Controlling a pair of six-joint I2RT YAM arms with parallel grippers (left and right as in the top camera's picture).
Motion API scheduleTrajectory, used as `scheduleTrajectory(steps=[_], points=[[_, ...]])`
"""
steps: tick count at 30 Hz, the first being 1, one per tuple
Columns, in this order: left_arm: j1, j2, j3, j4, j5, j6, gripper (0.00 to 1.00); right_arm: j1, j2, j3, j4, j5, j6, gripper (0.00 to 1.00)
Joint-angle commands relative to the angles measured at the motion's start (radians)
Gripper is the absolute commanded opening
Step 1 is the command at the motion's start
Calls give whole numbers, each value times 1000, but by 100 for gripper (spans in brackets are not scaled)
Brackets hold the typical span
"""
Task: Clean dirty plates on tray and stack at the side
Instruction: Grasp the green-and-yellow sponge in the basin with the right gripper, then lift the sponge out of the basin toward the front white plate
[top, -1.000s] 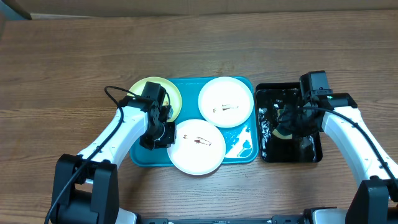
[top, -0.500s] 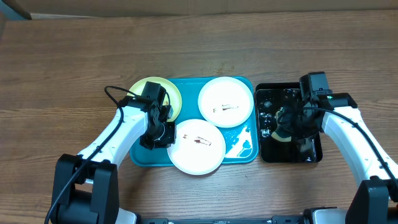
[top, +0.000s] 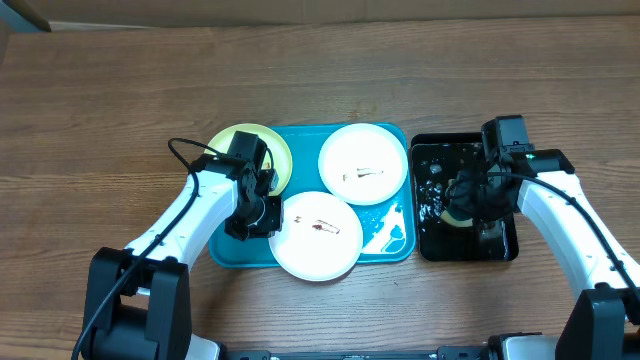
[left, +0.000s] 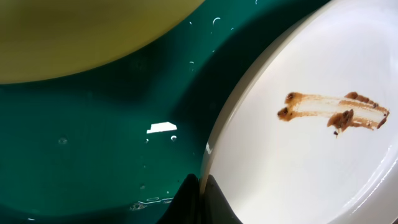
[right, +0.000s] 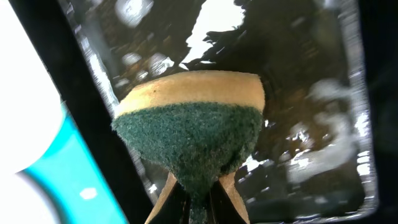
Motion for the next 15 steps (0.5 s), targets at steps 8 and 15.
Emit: scheduleTrajectory(steps=[8,15], points=[[-6,11,0,1,9,-6,4,16,-21,23,32,308,57,4],[-7,11,0,1,9,-6,4,115,-29,23,4,462,137,4]])
